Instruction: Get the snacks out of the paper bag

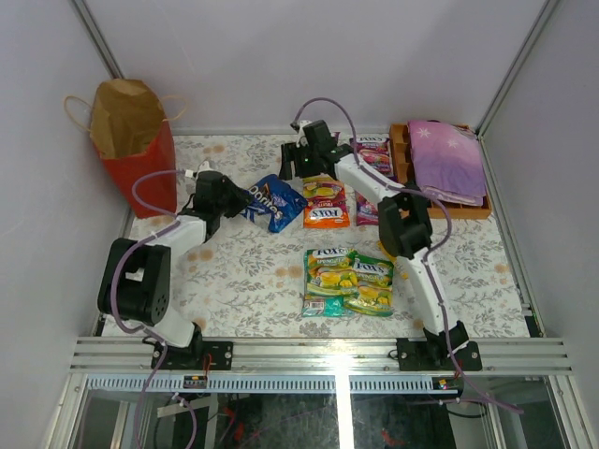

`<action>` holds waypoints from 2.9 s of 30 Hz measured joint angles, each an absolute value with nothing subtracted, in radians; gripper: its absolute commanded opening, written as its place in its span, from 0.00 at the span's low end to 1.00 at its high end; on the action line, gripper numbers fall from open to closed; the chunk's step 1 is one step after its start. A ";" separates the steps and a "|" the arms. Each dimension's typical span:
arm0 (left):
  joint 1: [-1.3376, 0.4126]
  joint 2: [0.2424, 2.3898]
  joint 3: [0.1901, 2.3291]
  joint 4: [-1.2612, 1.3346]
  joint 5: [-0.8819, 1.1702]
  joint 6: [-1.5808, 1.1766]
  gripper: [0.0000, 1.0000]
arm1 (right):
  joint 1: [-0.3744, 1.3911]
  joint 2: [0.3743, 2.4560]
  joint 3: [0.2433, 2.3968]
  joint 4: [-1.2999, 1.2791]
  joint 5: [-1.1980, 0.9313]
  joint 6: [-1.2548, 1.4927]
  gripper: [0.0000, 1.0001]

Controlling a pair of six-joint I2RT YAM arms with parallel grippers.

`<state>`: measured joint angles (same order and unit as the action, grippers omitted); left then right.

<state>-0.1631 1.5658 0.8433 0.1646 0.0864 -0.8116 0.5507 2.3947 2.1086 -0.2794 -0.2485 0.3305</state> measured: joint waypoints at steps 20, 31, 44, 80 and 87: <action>-0.209 0.971 0.412 0.019 -0.073 -0.740 0.00 | 0.607 2.612 2.290 -0.369 -0.342 0.313 0.68; -0.209 0.967 0.319 0.007 -0.072 -0.744 0.02 | 0.649 2.619 2.284 -0.353 -0.372 0.330 0.00; -0.209 0.927 0.288 0.036 -0.059 -0.746 0.21 | 0.675 2.310 2.072 -0.413 -0.376 0.309 0.00; -0.209 0.525 0.529 -0.253 -0.192 -0.716 0.49 | 0.890 2.103 2.197 -0.467 -0.622 0.225 0.00; -0.209 0.611 0.483 -0.262 -0.196 -0.717 0.49 | 0.674 2.365 2.449 -0.419 -0.703 0.324 0.71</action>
